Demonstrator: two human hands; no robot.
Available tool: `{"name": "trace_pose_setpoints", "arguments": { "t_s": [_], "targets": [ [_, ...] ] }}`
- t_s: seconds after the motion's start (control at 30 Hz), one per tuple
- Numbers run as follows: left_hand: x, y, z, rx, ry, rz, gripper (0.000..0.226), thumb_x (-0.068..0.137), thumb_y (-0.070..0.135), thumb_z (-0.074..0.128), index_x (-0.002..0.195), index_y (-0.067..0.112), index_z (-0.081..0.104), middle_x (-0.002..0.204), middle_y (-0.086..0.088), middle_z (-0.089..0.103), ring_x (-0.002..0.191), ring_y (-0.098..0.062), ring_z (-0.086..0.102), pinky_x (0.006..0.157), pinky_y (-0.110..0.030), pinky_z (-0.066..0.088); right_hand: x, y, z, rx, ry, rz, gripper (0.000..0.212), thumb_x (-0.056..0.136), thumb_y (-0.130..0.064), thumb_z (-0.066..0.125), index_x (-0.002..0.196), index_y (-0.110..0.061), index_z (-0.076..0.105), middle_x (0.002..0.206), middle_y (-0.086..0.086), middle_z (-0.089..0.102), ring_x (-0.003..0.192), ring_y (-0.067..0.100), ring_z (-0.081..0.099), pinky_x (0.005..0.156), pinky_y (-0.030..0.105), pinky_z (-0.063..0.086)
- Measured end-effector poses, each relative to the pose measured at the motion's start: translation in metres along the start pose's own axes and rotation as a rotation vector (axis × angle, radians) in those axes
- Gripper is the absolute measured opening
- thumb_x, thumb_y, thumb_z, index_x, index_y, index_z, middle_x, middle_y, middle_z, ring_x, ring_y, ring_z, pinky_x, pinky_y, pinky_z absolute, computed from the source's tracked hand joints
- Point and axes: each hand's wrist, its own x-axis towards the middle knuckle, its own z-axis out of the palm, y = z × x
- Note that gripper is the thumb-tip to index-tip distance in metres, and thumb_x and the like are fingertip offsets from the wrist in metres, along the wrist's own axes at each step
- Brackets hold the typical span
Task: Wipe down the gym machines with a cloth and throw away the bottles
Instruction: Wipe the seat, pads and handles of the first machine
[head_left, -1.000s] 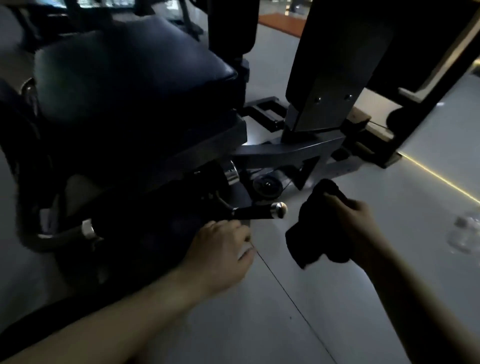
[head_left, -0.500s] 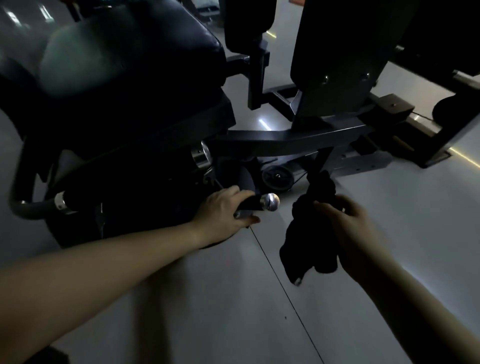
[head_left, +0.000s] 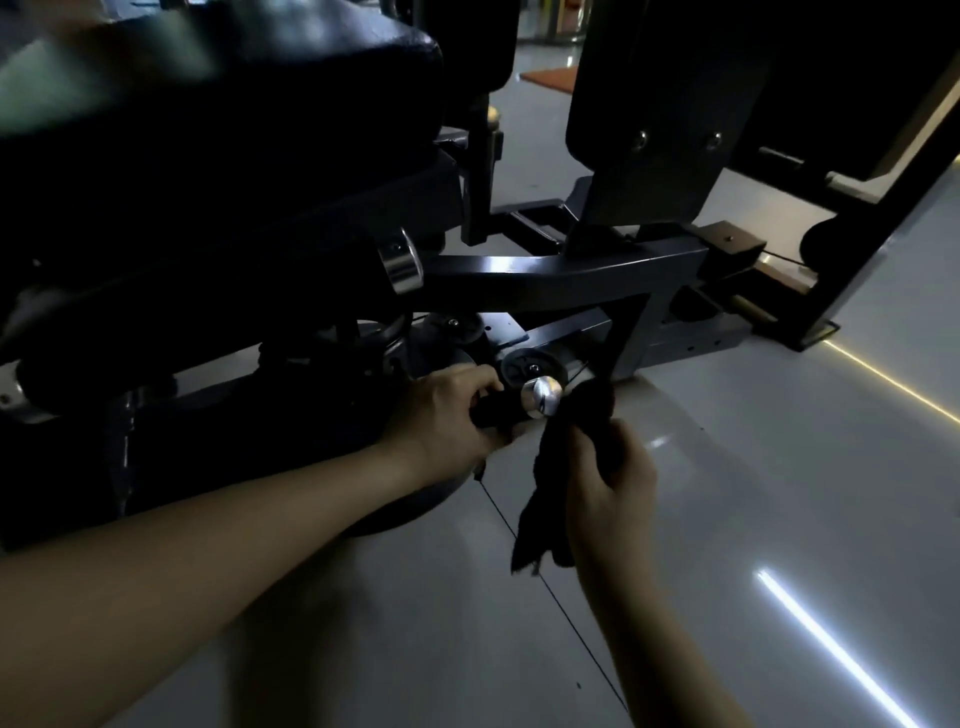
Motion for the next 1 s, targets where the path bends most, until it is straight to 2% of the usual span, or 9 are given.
{"name": "trace_pose_setpoints", "arguments": {
  "t_s": [0.1, 0.2, 0.3, 0.43, 0.57, 0.7, 0.77, 0.9, 1.0],
  "targets": [
    [0.0, -0.002, 0.001, 0.0, -0.017, -0.014, 0.037, 0.068, 0.06, 0.074, 0.082, 0.028, 0.063, 0.081, 0.011, 0.058, 0.074, -0.009, 0.058, 0.063, -0.03, 0.047, 0.002, -0.005, -0.007, 0.06, 0.071, 0.044, 0.005, 0.098, -0.005, 0.054, 0.1, -0.008, 0.057, 0.076, 0.005, 0.062, 0.056, 0.004, 0.058, 0.051, 0.022, 0.046],
    [0.003, -0.002, 0.0, -0.006, -0.034, -0.012, 0.043, 0.066, 0.068, 0.069, 0.082, 0.028, 0.062, 0.081, 0.011, 0.058, 0.073, -0.009, 0.058, 0.063, -0.031, 0.05, 0.016, -0.024, -0.009, 0.12, 0.056, -0.066, 0.019, 0.097, -0.014, 0.06, 0.116, -0.015, 0.056, 0.087, -0.001, 0.069, 0.07, 0.012, 0.069, 0.057, 0.027, 0.056],
    [0.006, -0.004, -0.002, -0.018, -0.066, 0.033, 0.044, 0.07, 0.069, 0.068, 0.082, 0.027, 0.06, 0.08, 0.009, 0.059, 0.071, -0.013, 0.059, 0.063, -0.037, 0.052, 0.016, -0.031, 0.004, -0.051, -0.07, -0.261, 0.01, 0.096, -0.017, 0.061, 0.105, -0.02, 0.059, 0.09, -0.01, 0.069, 0.079, 0.005, 0.069, 0.064, 0.022, 0.055],
    [0.005, -0.004, -0.001, -0.087, -0.061, 0.032, 0.032, 0.071, 0.057, 0.067, 0.077, 0.027, 0.057, 0.076, 0.007, 0.058, 0.069, -0.017, 0.06, 0.062, -0.043, 0.051, 0.005, -0.025, 0.019, -0.305, -0.092, -0.477, 0.014, 0.088, -0.027, 0.06, 0.101, -0.03, 0.056, 0.093, -0.01, 0.066, 0.078, 0.004, 0.064, 0.064, 0.019, 0.051],
    [0.009, 0.002, -0.003, 0.011, -0.044, -0.009, 0.041, 0.065, 0.063, 0.067, 0.082, 0.027, 0.061, 0.081, 0.008, 0.062, 0.075, -0.015, 0.061, 0.066, -0.036, 0.052, 0.039, -0.024, 0.005, -0.226, 0.023, -0.267, 0.009, 0.092, -0.011, 0.063, 0.097, -0.017, 0.063, 0.08, -0.021, 0.062, 0.073, -0.012, 0.06, 0.06, 0.004, 0.04],
    [0.01, 0.001, -0.004, 0.029, -0.066, 0.015, 0.039, 0.066, 0.063, 0.069, 0.082, 0.028, 0.061, 0.077, 0.011, 0.059, 0.07, -0.011, 0.057, 0.06, -0.028, 0.046, 0.02, -0.019, 0.011, -0.021, 0.029, -0.215, 0.006, 0.094, -0.006, 0.062, 0.094, -0.012, 0.063, 0.075, -0.013, 0.064, 0.069, 0.001, 0.064, 0.059, 0.014, 0.046],
    [0.011, -0.001, -0.006, 0.04, -0.078, 0.059, 0.038, 0.071, 0.061, 0.071, 0.083, 0.026, 0.063, 0.076, 0.012, 0.056, 0.068, -0.011, 0.056, 0.057, -0.024, 0.04, 0.011, -0.018, 0.017, 0.022, 0.039, -0.295, 0.008, 0.093, -0.003, 0.062, 0.097, -0.009, 0.064, 0.08, -0.01, 0.067, 0.073, 0.006, 0.067, 0.062, 0.018, 0.05],
    [0.009, 0.001, -0.009, -0.044, -0.11, 0.112, 0.037, 0.071, 0.059, 0.063, 0.081, 0.024, 0.061, 0.074, 0.011, 0.056, 0.067, -0.012, 0.057, 0.058, -0.027, 0.044, 0.017, -0.016, 0.021, -0.228, -0.048, -0.535, 0.016, 0.088, -0.024, 0.061, 0.102, -0.017, 0.064, 0.094, -0.004, 0.067, 0.081, 0.007, 0.064, 0.069, 0.024, 0.054],
    [0.01, 0.001, -0.009, 0.027, -0.087, 0.089, 0.037, 0.07, 0.06, 0.061, 0.084, 0.025, 0.063, 0.077, 0.01, 0.06, 0.07, -0.014, 0.061, 0.06, -0.027, 0.043, 0.045, -0.019, 0.026, -0.351, -0.077, -0.437, 0.024, 0.088, -0.038, 0.056, 0.104, -0.024, 0.067, 0.098, -0.006, 0.068, 0.084, 0.006, 0.064, 0.073, 0.026, 0.056]
  ]
}}
